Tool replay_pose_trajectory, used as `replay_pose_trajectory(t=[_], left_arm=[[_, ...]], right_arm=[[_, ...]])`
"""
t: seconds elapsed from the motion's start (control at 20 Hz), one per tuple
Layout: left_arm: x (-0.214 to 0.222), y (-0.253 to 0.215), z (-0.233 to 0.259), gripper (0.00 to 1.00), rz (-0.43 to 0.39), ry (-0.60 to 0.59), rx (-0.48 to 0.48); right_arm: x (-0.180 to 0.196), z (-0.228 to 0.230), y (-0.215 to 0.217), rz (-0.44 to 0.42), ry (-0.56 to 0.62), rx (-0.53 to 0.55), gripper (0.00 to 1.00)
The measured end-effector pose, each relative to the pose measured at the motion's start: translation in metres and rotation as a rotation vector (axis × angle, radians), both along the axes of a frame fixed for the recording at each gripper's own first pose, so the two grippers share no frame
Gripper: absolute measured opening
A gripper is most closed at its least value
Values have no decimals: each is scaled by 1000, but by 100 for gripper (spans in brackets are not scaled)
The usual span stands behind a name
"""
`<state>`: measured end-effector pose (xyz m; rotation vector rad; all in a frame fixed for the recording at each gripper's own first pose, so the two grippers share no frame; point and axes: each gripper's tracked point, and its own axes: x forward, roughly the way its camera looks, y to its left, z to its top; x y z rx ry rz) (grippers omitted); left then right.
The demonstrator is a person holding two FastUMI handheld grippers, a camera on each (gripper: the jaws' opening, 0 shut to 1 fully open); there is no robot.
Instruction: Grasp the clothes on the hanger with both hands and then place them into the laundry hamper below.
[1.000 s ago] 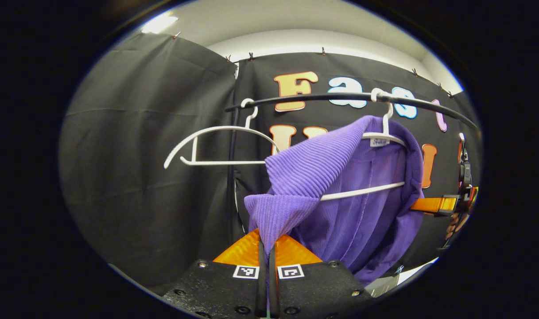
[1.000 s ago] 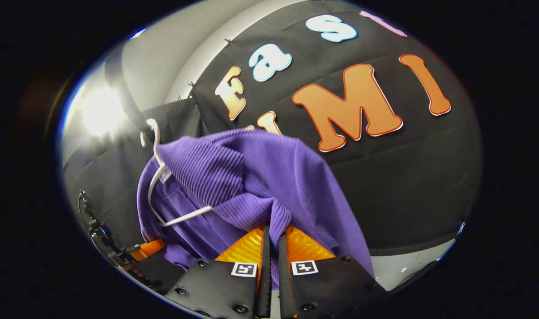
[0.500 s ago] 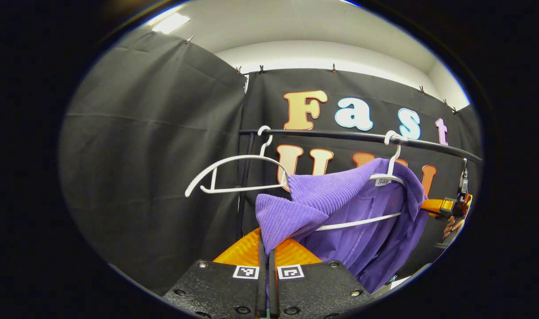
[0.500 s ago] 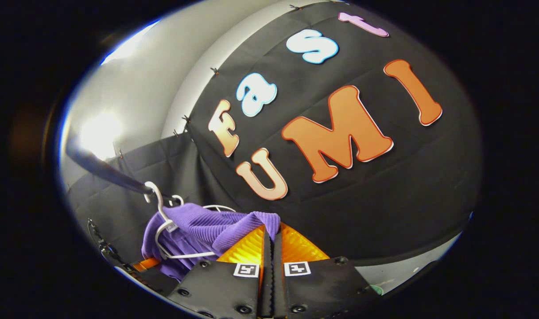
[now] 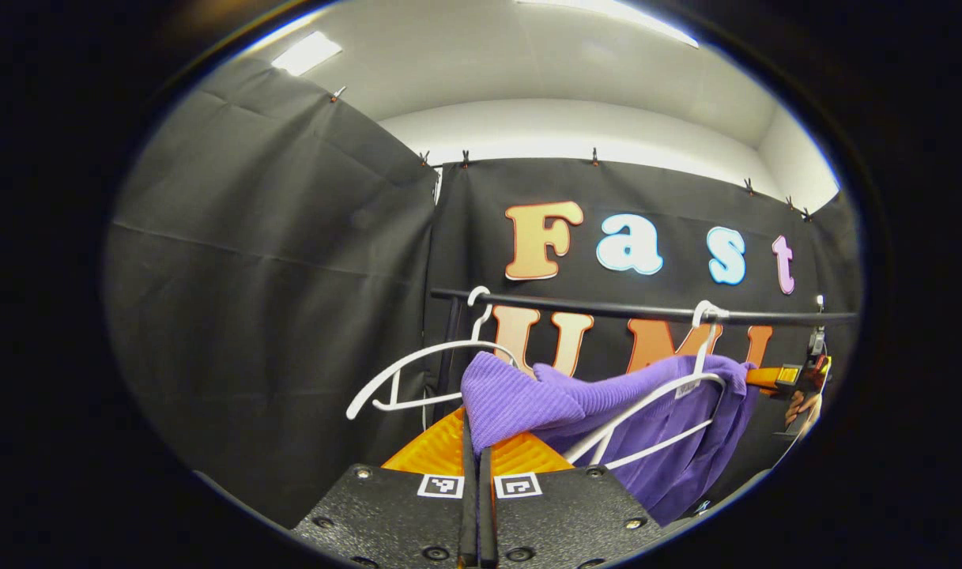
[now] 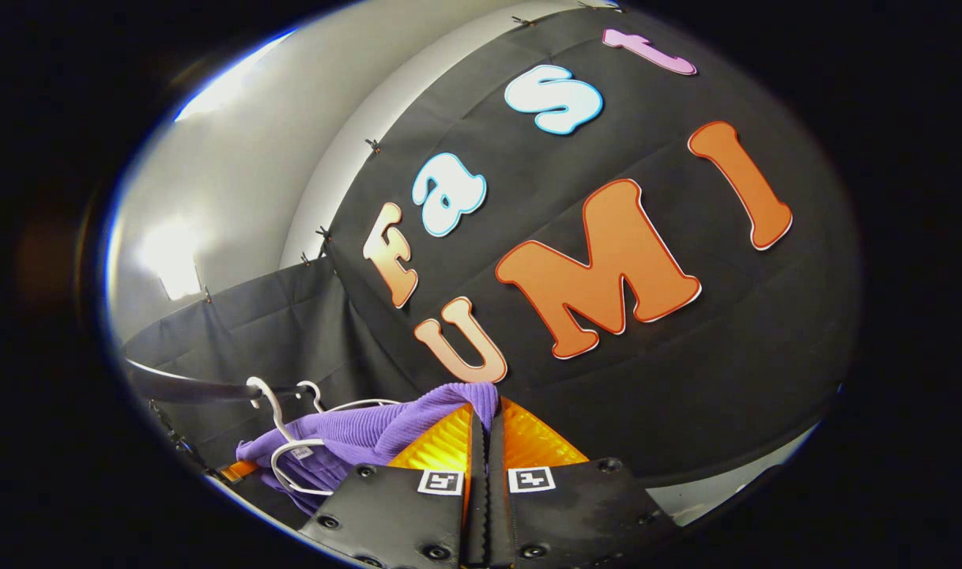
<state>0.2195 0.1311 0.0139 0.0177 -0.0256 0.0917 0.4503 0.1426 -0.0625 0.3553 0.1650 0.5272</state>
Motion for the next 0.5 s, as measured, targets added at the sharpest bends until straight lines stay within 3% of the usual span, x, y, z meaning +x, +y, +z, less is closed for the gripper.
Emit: replay_pose_trajectory(t=[0.5], left_arm=[[40, 5, -1, 2, -51, 19, 4]], right_arm=[[40, 5, -3, -18, 16, -48, 7]])
